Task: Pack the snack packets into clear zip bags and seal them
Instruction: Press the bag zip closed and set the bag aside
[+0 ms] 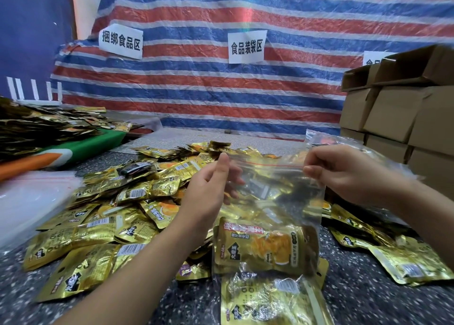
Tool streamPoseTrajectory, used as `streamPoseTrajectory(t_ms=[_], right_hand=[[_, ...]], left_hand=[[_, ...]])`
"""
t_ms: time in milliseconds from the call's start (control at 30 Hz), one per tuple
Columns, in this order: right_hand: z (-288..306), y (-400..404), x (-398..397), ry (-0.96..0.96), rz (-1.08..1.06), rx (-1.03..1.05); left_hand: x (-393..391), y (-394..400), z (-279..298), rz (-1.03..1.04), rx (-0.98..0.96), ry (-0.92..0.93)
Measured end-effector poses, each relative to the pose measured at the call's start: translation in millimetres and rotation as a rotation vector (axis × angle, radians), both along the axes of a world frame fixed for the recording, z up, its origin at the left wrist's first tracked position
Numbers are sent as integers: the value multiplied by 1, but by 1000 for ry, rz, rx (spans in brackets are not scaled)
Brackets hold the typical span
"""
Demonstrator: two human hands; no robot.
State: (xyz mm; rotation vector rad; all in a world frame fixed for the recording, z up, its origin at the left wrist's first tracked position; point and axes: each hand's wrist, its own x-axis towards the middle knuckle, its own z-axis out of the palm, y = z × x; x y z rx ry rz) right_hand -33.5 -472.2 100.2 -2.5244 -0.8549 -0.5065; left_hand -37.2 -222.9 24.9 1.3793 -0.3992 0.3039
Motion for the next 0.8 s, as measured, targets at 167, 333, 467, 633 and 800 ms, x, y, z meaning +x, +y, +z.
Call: streamPoseTrajectory(t_ms=[167, 333, 467, 633, 800], right_hand=[[0, -3, -2, -36, 17, 18], [-4, -11, 1, -47, -5, -31], [-9, -21, 2, -26, -5, -18], [-11, -18, -1, -39, 24, -4], [-9, -18, -5, -62, 60, -24]], left_hand=[[3, 2, 0, 3, 46, -10], [4, 6, -1, 119, -20, -15], [7, 12, 3, 207, -80, 7], [2, 1, -2, 142, 95, 10], [8, 5, -2, 208, 105, 76]])
